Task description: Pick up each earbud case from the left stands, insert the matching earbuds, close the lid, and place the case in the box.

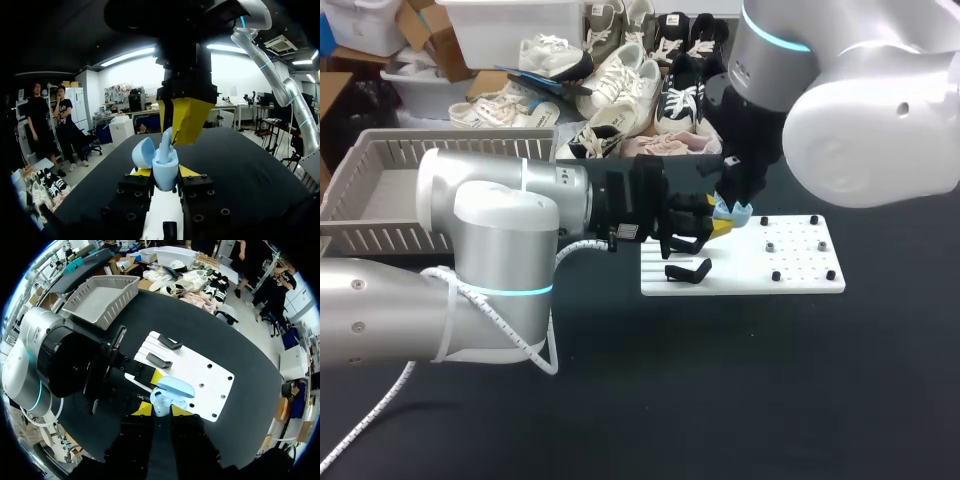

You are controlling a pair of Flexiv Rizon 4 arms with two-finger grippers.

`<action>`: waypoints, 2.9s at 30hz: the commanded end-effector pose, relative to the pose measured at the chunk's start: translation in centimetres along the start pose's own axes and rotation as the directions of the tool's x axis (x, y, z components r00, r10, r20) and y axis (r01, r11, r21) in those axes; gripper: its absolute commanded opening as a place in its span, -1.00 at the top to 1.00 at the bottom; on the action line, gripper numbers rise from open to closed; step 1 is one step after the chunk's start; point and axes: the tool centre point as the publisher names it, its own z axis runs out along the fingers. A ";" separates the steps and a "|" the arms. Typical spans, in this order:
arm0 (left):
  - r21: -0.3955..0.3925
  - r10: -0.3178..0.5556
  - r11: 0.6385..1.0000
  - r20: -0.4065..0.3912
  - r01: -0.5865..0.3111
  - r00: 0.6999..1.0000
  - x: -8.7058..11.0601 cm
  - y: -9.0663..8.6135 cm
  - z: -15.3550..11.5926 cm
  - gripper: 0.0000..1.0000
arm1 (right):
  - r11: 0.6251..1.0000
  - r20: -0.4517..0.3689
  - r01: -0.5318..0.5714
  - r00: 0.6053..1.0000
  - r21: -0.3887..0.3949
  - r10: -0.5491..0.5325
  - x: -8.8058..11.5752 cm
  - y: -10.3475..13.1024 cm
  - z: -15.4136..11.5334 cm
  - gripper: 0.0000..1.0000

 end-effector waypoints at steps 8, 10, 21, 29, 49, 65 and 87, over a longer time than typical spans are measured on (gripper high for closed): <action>-0.003 0.001 1.000 0.002 -0.001 1.000 0.0 -0.1 0.0 1.00 | 1.000 0.008 0.008 1.000 0.003 -0.008 0.0 0.3 -0.4 1.00; -0.003 0.001 1.000 0.002 -0.001 1.000 0.0 -0.1 0.0 1.00 | 1.000 0.003 0.010 1.000 0.001 -0.010 0.1 0.5 -0.2 1.00; -0.003 0.001 1.000 0.002 -0.001 1.000 0.0 -0.1 0.0 1.00 | 1.000 -0.002 0.007 1.000 -0.001 -0.007 0.0 0.4 0.0 1.00; -0.003 0.001 1.000 0.002 -0.001 1.000 0.0 -0.1 0.0 1.00 | 1.000 -0.001 -0.002 1.000 0.006 0.002 0.0 -0.1 -0.2 1.00; -0.003 0.001 1.000 0.002 -0.001 1.000 0.0 -0.1 0.0 1.00 | 1.000 -0.013 0.006 1.000 0.003 -0.006 -0.1 0.0 0.3 1.00; -0.003 0.001 1.000 0.002 -0.001 1.000 0.0 -0.1 0.0 1.00 | 1.000 -0.014 0.015 1.000 0.006 -0.015 -0.6 0.0 0.3 1.00; -0.003 0.001 1.000 0.002 -0.001 1.000 0.0 -0.1 0.0 1.00 | 1.000 -0.024 0.018 1.000 -0.001 -0.018 -0.6 0.0 0.8 1.00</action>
